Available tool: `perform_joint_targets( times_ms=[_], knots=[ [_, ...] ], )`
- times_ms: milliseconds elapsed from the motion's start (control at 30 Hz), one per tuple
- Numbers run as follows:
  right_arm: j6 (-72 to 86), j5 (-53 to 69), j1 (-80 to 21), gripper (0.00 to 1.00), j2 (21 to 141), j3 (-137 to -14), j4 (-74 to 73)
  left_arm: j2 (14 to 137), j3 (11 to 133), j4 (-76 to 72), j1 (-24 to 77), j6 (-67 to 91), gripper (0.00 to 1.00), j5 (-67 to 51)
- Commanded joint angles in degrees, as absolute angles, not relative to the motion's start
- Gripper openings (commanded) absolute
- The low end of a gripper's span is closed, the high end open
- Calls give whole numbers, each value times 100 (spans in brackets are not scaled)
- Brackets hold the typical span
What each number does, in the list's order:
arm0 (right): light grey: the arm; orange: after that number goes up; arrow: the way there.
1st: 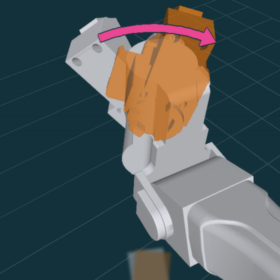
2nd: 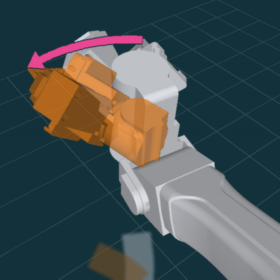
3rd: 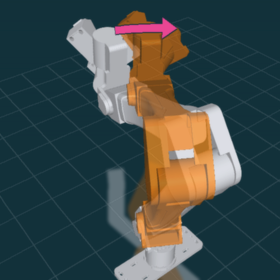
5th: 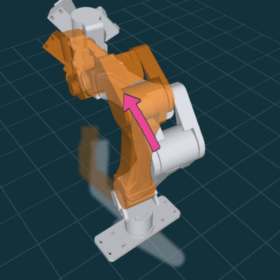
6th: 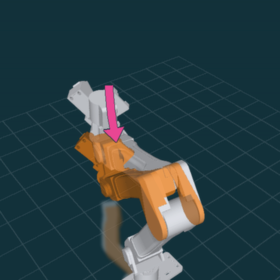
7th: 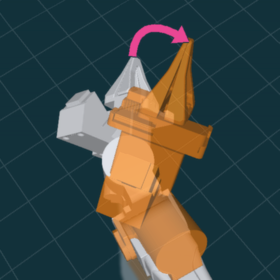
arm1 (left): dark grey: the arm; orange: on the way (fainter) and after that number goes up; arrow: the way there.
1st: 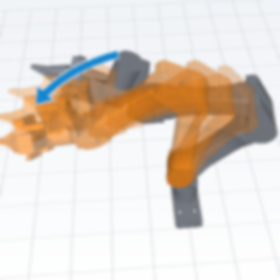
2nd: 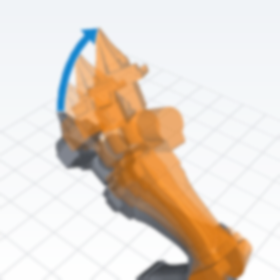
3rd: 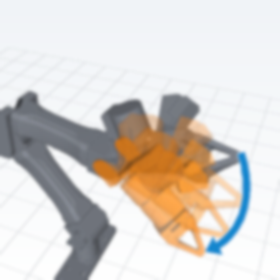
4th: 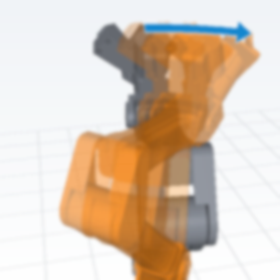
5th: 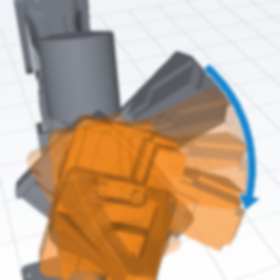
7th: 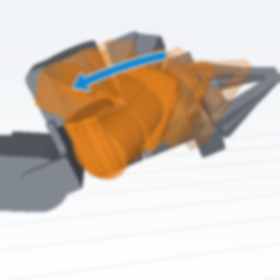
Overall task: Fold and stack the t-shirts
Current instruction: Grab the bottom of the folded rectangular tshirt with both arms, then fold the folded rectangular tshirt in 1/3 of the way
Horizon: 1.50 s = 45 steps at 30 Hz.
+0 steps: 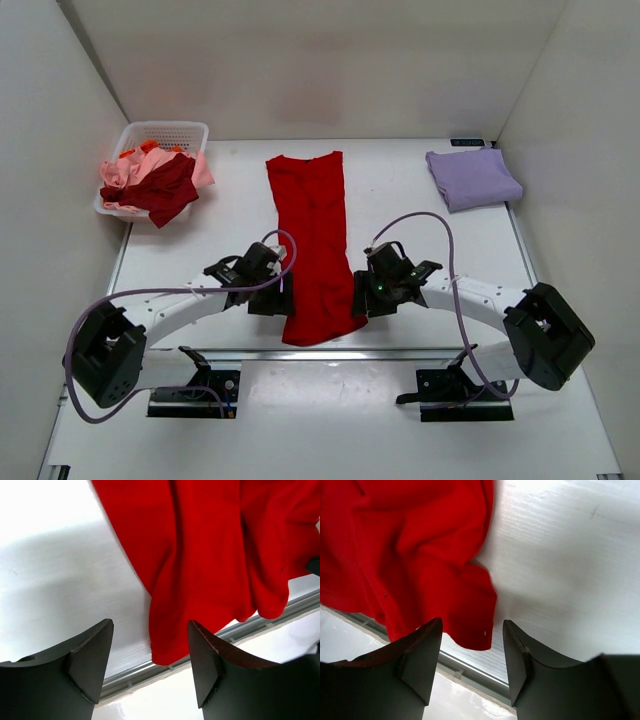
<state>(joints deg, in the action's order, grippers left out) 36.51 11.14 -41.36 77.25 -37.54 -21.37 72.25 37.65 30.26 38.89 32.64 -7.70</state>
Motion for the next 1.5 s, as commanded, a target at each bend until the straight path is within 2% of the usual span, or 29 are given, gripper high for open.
perform_joint_targets(
  times_ms=[0,100,233,300,333,367,433,467,500,700,833,967,1133,1467],
  knots=[
    [3805,1195,-4184,50,7770,-3683,-2039,7022,3472,2699,4060,3866,71,-896],
    [3806,1335,-4192,50,7778,-3577,-1873,7031,3296,2558,4227,4174,70,-958],
    [3841,1397,-4157,46,7849,-3524,-1802,7066,3094,2374,4394,4368,68,-1072],
    [3885,1415,-4210,28,7945,-3507,-1845,7040,2945,2189,4403,4596,66,-1238],
    [3937,1467,-4236,8,7937,-3498,-1863,7014,2857,2049,4490,4666,63,-1283],
    [3955,1511,-4262,0,7945,-3463,-1846,7040,2787,1926,4500,4763,57,-1388],
    [4016,1581,-4324,0,7937,-3436,-1819,7092,2760,1924,4596,4746,21,-1397],
    [4034,1591,-4446,0,7963,-3393,-1880,7110,2795,2021,4640,4720,7,-1424],
    [4043,1608,-4534,0,7885,-3462,-1959,7110,2821,2074,4649,4720,1,-1398],
    [4183,1906,-5220,1,7901,-3647,-2399,6786,2602,2522,4746,4676,0,-1652],
    [4070,1942,-5344,0,7928,-3998,-2776,6408,2872,2969,4396,4484,0,-1749],
    [3710,1960,-4985,0,7831,-4647,-3233,6433,3715,3304,3615,3965,0,-1941],
    [3139,2135,-3966,0,7989,-5439,-3507,7136,4647,3525,2832,3375,0,-2074],
    [2198,2408,-2980,0,9358,-7109,-3700,8507,5835,3349,2057,2980,0,-2232]
  ],
)
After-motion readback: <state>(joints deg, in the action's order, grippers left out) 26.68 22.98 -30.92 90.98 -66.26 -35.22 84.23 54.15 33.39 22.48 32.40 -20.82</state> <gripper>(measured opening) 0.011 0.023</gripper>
